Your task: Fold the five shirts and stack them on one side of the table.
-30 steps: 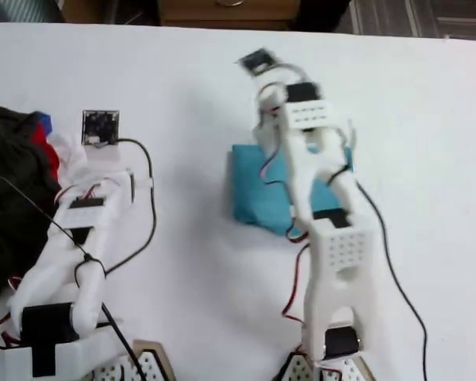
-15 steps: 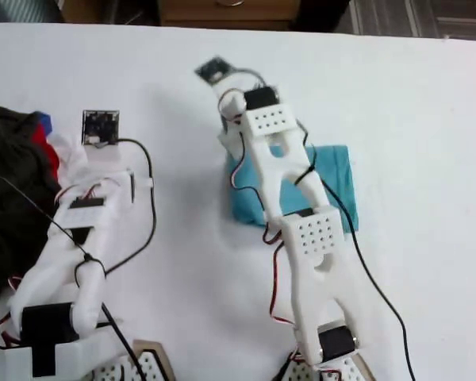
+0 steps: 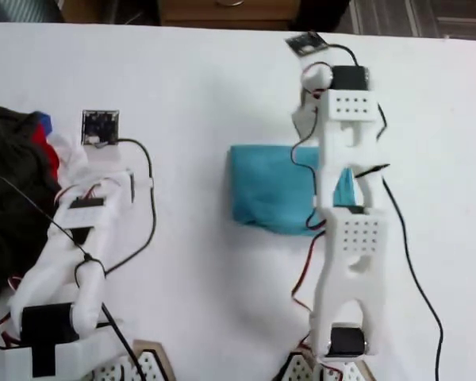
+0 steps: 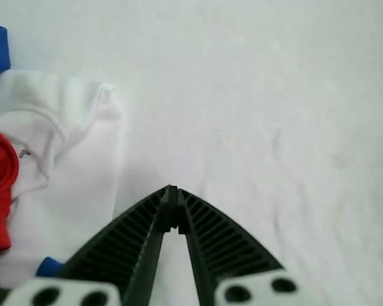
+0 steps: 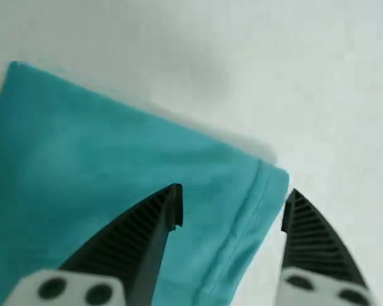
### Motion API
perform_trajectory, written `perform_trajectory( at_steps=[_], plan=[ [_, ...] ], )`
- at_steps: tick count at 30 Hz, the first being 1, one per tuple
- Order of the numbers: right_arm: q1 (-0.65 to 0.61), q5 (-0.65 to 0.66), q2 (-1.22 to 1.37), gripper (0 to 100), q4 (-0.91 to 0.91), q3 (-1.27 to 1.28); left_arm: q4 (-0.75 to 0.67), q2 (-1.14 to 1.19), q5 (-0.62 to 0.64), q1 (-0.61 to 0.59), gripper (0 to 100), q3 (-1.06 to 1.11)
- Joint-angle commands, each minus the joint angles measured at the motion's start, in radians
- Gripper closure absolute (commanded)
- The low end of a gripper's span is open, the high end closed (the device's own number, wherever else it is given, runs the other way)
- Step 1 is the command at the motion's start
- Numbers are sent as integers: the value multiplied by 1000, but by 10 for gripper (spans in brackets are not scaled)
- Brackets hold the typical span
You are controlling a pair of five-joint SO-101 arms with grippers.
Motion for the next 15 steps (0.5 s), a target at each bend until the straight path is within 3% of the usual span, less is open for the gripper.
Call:
perform_trajectory(
  at_steps=[1, 8, 15],
  plan=[
    [25, -37, -182, 727, 25, 193, -18, -38, 3, 8, 974, -5],
    [19, -55, -274, 647, 21, 465, -18, -38, 3, 9, 974, -5],
    [64, -58, -213, 622, 1, 463, -18, -38, 3, 9, 974, -5]
  ],
)
